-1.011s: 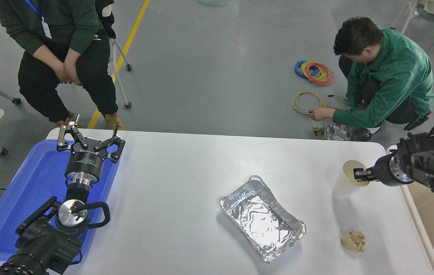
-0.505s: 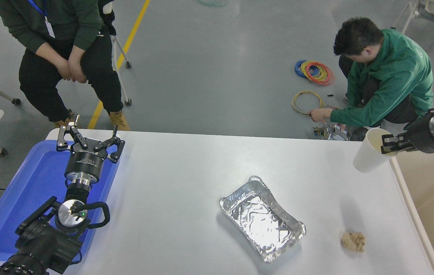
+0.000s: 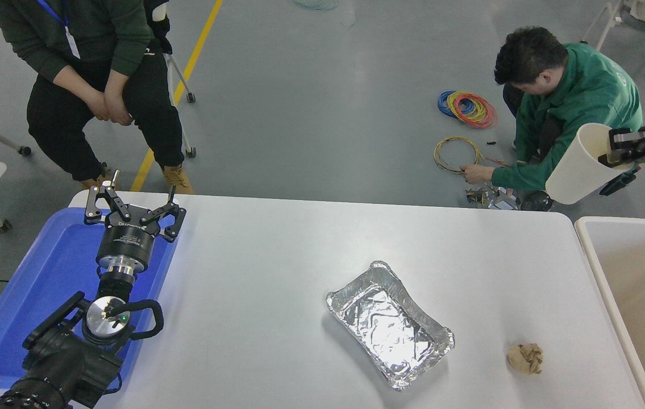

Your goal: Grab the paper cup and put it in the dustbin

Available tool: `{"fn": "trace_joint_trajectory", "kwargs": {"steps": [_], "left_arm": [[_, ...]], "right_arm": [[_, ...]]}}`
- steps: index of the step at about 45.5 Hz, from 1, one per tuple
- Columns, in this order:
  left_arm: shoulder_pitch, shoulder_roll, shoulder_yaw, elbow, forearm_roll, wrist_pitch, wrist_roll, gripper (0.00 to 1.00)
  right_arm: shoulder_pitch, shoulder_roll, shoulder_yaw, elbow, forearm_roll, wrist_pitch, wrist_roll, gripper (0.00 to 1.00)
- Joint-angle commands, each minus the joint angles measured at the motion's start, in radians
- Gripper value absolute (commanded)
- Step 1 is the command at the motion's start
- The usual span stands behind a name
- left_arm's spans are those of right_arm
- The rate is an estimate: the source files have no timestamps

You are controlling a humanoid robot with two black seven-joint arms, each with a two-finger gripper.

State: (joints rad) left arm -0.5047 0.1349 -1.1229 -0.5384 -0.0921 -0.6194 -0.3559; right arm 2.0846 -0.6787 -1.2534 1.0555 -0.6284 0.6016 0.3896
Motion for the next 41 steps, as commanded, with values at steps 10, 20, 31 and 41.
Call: {"fn": "trace_joint_trajectory", "kwargs": {"steps": [10, 20, 31, 41], "left_arm": [[0.000, 0.000, 0.000, 0.000, 0.000, 0.001, 0.000, 1.00], [0.000, 0.000, 0.000, 0.000, 0.000, 0.001, 0.000, 1.00], [0.000, 0.000, 0.000, 0.000, 0.000, 0.001, 0.000, 1.00], [0.000, 0.000, 0.000, 0.000, 0.000, 0.001, 0.000, 1.00]], "right_arm": [[0.022, -0.009, -0.003, 0.000, -0.004, 0.018, 0.000, 0.00], [-0.102, -0.009, 0.011, -0.151, 0.015, -0.026, -0.002, 0.00], [-0.429, -0.007, 0.011, -0.512, 0.173, -0.121, -0.012, 0.00], [-0.738, -0.007, 0.032, -0.821, 0.277, -0.224, -0.031, 0.00]]}}
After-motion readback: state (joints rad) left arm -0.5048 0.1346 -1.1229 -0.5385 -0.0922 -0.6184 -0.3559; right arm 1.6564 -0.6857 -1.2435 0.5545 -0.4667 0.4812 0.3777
